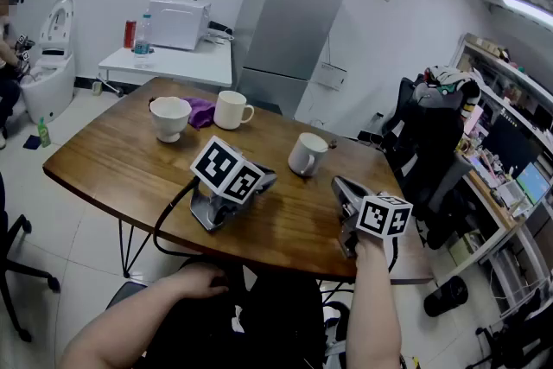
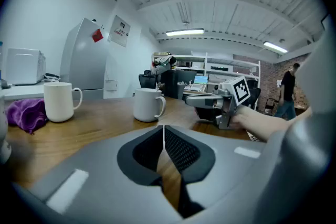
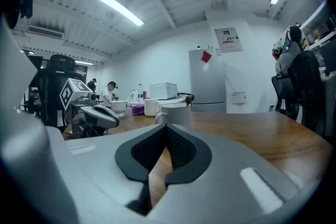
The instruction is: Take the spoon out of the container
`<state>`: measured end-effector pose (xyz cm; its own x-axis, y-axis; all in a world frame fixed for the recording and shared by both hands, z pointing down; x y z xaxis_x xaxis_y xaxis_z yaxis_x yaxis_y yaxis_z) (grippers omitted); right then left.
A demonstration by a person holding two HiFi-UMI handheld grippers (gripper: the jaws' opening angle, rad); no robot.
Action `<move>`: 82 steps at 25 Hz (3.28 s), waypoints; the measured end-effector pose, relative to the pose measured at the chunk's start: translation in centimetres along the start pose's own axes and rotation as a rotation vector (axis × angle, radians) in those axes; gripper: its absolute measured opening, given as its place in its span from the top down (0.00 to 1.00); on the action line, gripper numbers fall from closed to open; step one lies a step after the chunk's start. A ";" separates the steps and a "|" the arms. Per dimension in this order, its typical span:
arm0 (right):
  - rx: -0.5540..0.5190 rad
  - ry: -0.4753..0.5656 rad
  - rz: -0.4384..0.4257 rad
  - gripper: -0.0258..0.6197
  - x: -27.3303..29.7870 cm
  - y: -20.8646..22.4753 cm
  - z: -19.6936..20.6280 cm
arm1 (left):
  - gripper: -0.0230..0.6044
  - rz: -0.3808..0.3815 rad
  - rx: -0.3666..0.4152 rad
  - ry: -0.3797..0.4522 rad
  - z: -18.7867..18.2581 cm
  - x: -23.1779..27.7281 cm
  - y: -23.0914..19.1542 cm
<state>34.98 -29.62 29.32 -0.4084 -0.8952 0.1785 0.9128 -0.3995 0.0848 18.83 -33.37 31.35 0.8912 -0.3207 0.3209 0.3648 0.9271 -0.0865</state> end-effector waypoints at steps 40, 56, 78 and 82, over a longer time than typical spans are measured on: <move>0.024 0.024 -0.004 0.96 0.0 -0.1 -0.6 | 0.94 0.000 0.001 0.000 -0.1 0.2 0.0; 0.030 0.035 0.096 0.95 1.1 1.7 -3.0 | 0.94 -0.001 0.002 -0.001 -0.2 0.3 0.1; 0.096 0.062 0.190 0.83 4.2 5.0 -5.7 | 0.94 -0.001 0.002 0.001 -0.1 0.2 0.1; 0.106 0.059 0.200 0.81 5.1 5.2 -5.8 | 0.94 -0.001 0.002 0.001 -0.1 0.3 0.2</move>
<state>37.70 -37.42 24.97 -0.2157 -0.9656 0.1452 0.9686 -0.1927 0.1569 19.19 -33.32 31.35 0.8909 -0.3219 0.3203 0.3651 0.9272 -0.0838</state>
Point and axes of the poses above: the fingertips, and each gripper's own axes: x forward along the fingers, y to its right, z out of its underside, the point moved 2 cm from there along -x, backward along the fingers, and after that the axes turned 5 degrees about -z, right-handed, at the moved point
